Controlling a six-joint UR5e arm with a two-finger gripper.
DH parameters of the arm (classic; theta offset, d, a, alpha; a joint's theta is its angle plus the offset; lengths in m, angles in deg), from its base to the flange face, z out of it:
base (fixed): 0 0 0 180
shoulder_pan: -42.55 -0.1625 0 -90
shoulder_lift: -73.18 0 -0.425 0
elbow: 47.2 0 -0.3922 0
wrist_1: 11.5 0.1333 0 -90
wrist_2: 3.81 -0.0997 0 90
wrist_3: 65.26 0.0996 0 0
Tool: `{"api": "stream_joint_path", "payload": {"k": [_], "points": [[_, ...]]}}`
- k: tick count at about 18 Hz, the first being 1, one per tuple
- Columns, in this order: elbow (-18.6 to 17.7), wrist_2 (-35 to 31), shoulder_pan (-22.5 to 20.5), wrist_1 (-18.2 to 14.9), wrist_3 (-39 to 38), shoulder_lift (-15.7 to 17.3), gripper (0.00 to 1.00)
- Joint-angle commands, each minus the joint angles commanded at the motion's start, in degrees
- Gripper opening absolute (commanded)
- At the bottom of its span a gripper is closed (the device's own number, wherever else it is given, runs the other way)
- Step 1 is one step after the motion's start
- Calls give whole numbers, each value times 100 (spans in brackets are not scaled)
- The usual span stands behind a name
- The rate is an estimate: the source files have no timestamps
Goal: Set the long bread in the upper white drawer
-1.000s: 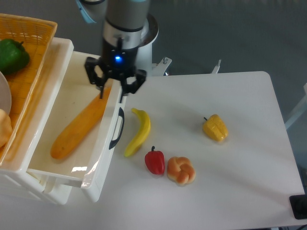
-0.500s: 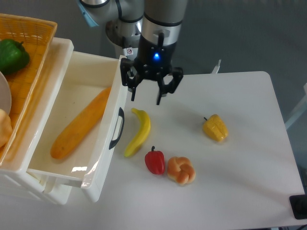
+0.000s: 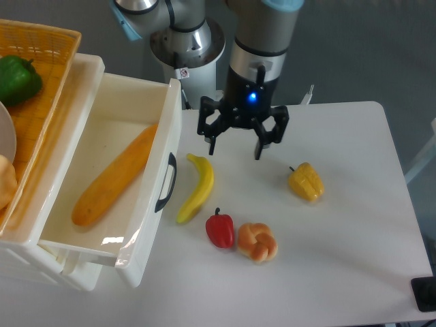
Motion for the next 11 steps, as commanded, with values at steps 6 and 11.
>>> {"api": "stream_joint_path", "payload": {"k": [6,11], "points": [[-9,-297,0,79,906,-203,100],[-26,-1361,0,176,2180,-475,100]]}}
